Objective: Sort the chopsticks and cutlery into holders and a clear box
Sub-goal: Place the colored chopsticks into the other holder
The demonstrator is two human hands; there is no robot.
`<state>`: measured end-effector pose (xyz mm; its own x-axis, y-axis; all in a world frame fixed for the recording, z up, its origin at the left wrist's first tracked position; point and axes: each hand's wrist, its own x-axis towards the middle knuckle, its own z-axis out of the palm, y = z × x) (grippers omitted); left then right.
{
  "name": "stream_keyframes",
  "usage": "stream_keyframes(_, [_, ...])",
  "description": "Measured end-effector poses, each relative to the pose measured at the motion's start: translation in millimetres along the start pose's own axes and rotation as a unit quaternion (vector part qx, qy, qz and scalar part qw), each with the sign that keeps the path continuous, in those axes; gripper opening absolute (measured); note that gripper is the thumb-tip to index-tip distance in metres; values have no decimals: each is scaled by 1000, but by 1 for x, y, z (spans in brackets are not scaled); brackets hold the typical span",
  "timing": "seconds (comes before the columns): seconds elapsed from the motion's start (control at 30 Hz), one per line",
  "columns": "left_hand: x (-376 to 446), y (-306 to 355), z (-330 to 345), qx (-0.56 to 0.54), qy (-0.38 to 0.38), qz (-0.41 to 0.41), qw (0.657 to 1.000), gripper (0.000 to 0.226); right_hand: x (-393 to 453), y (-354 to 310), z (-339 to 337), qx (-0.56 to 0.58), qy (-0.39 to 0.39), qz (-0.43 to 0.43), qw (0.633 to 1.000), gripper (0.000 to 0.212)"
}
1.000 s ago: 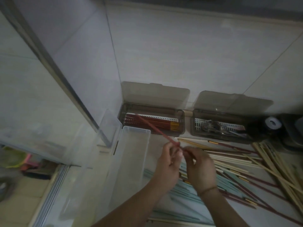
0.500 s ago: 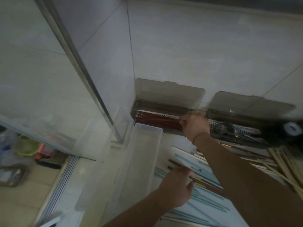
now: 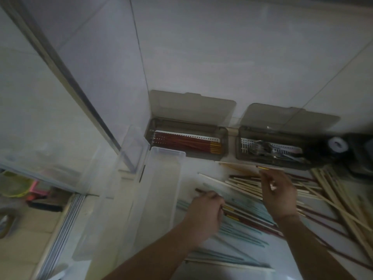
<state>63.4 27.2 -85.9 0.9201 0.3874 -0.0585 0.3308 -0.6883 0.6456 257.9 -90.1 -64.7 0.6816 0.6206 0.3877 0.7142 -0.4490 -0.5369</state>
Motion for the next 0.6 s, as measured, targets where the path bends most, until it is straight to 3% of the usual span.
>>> stream_keyframes(0.27, [9,4,-1,69,-18,-5,997,24,-111,42,-39,-100,-17,9,995,32])
stream_keyframes(0.47, [9,9,-1,81,-3,17,997,29,-135,52,-34,-142,-67,3,988,29])
stream_keyframes(0.6, [6,10,1,84,-18,20,996,20,-134,52,-31,-139,-50,14,989,30])
